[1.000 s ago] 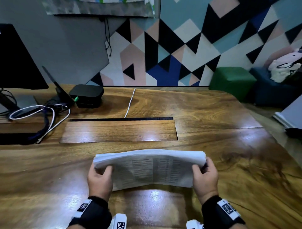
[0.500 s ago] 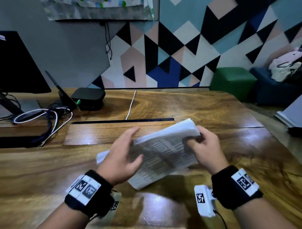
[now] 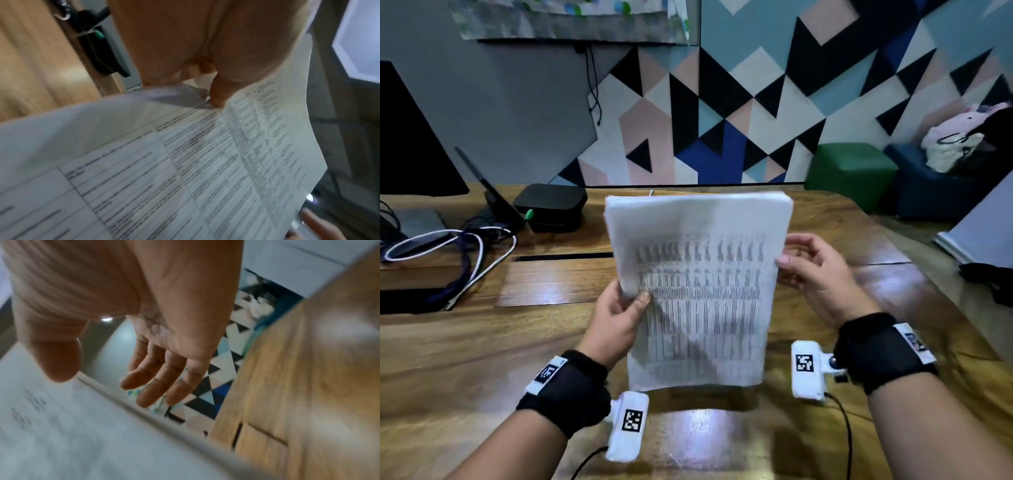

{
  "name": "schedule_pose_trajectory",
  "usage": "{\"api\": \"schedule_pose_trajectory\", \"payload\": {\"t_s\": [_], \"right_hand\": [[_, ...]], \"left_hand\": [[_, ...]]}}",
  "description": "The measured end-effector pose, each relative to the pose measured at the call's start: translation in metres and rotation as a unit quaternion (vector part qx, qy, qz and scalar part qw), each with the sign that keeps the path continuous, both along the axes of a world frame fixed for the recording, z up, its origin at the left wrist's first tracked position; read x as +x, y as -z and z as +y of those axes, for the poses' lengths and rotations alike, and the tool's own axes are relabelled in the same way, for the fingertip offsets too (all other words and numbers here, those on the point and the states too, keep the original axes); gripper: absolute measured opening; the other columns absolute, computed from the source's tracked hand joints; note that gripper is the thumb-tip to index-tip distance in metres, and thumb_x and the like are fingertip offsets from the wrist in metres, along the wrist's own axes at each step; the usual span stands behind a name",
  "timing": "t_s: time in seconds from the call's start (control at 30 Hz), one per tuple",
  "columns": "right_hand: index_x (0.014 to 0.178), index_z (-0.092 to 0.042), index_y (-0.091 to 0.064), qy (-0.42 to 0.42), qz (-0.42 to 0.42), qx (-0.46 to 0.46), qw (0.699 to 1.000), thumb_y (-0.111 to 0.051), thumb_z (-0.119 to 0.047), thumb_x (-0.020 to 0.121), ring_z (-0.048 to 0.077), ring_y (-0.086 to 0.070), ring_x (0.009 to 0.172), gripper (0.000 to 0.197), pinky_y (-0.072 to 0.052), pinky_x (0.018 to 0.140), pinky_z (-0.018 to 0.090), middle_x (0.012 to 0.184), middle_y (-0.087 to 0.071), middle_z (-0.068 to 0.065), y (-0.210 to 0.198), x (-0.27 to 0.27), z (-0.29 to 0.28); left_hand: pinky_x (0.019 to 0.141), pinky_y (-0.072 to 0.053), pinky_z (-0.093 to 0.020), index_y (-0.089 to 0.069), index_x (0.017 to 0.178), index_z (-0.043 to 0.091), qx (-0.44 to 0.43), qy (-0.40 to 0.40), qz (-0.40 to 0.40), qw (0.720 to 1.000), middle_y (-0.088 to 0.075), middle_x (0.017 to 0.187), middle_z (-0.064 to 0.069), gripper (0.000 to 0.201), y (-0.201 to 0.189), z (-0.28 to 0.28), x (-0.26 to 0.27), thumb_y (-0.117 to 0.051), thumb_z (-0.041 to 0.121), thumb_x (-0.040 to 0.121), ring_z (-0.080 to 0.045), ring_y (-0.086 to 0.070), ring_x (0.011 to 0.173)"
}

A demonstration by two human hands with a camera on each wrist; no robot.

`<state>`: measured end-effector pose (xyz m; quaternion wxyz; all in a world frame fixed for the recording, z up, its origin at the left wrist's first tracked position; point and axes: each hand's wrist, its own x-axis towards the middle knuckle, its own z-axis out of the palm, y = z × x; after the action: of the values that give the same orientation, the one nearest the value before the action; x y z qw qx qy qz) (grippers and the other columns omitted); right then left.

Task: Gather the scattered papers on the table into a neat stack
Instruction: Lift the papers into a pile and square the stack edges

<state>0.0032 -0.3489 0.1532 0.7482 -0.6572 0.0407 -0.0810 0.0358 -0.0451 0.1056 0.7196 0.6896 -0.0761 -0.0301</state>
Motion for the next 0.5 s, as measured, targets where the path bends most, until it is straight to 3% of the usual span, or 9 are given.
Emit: {"api": "schedule_pose_trajectory", "payload": {"t_s": [0.07, 0.1, 0.17, 0.27, 0.33, 0.43, 0.5], "right_hand": [[0.096, -0.017, -0.067, 0.009, 0.006, 0.060, 0.998, -0.080, -0.009, 0.071, 0.017, -0.066, 0.083, 0.029, -0.055, 0.072, 0.027, 0.088, -0.071, 0.002, 0.018, 0.002, 0.014], [0.092, -0.015, -0.068, 0.023, 0.003, 0.039, 0.999, -0.070, 0.000, 0.078, 0.016, -0.065, 0.083, 0.021, -0.053, 0.074, 0.028, 0.087, -0.073, 0.001, 0.021, 0.003, 0.021], [0.087, -0.014, -0.069, 0.033, -0.007, -0.020, 0.999, -0.056, 0.013, 0.082, 0.013, -0.066, 0.083, 0.030, -0.052, 0.076, 0.025, 0.085, -0.075, -0.003, 0.022, 0.002, 0.032], [0.088, -0.010, -0.069, 0.030, -0.004, -0.054, 0.998, -0.052, 0.014, 0.083, 0.005, -0.068, 0.080, 0.030, -0.052, 0.069, 0.015, 0.082, -0.076, -0.006, 0.019, 0.000, 0.039], [0.093, -0.007, -0.067, 0.043, -0.007, -0.070, 0.997, -0.053, 0.011, 0.086, 0.002, -0.068, 0.080, 0.023, -0.051, 0.068, 0.013, 0.082, -0.076, -0.008, 0.018, -0.004, 0.046], [0.097, -0.016, -0.063, 0.100, -0.027, -0.055, 0.993, -0.053, 0.007, 0.091, -0.006, -0.068, 0.076, 0.026, -0.050, 0.064, 0.009, 0.080, -0.075, -0.017, 0.025, -0.015, 0.062], [0.096, -0.021, -0.059, 0.136, -0.041, -0.041, 0.989, -0.051, 0.010, 0.091, -0.007, -0.068, 0.076, 0.032, -0.050, 0.063, 0.008, 0.080, -0.074, -0.023, 0.039, -0.025, 0.075]], "left_hand": [[0.082, -0.059, -0.036, -0.058, 0.108, 0.017, -0.049, -0.007, 0.027, 0.998, -0.075, 0.100, -0.008, 0.024, -0.001, -0.001, 0.000, -0.052, 0.000, 0.094, -0.025, -0.070, 0.095], [0.079, -0.060, -0.035, -0.059, 0.109, 0.018, -0.058, -0.005, 0.032, 0.998, -0.076, 0.098, -0.007, 0.023, -0.001, -0.001, -0.001, -0.053, 0.001, 0.093, -0.024, -0.071, 0.094], [0.078, -0.060, -0.033, -0.058, 0.111, 0.016, -0.063, 0.001, 0.032, 0.998, -0.076, 0.099, -0.006, 0.024, 0.000, 0.000, -0.001, -0.064, 0.009, 0.089, -0.023, -0.070, 0.094], [0.083, -0.058, -0.037, -0.056, 0.121, 0.009, -0.052, 0.008, 0.031, 0.998, -0.076, 0.103, -0.006, 0.055, 0.002, -0.003, -0.002, -0.077, 0.031, 0.074, -0.023, -0.070, 0.097], [0.093, -0.053, -0.045, -0.054, 0.124, 0.004, -0.058, -0.015, 0.023, 0.998, -0.073, 0.109, -0.011, 0.049, 0.002, -0.009, -0.003, -0.071, 0.022, 0.081, -0.030, -0.067, 0.104], [0.092, -0.054, -0.028, -0.059, 0.113, 0.015, -0.079, -0.080, 0.003, 0.994, -0.077, 0.100, 0.007, 0.027, 0.008, -0.020, -0.009, -0.060, 0.001, 0.090, -0.011, -0.069, 0.098], [0.089, -0.054, -0.024, -0.059, 0.107, 0.021, -0.067, -0.114, 0.004, 0.991, -0.076, 0.095, 0.010, 0.030, 0.018, -0.027, -0.020, -0.054, -0.004, 0.092, -0.003, -0.069, 0.092]]}}
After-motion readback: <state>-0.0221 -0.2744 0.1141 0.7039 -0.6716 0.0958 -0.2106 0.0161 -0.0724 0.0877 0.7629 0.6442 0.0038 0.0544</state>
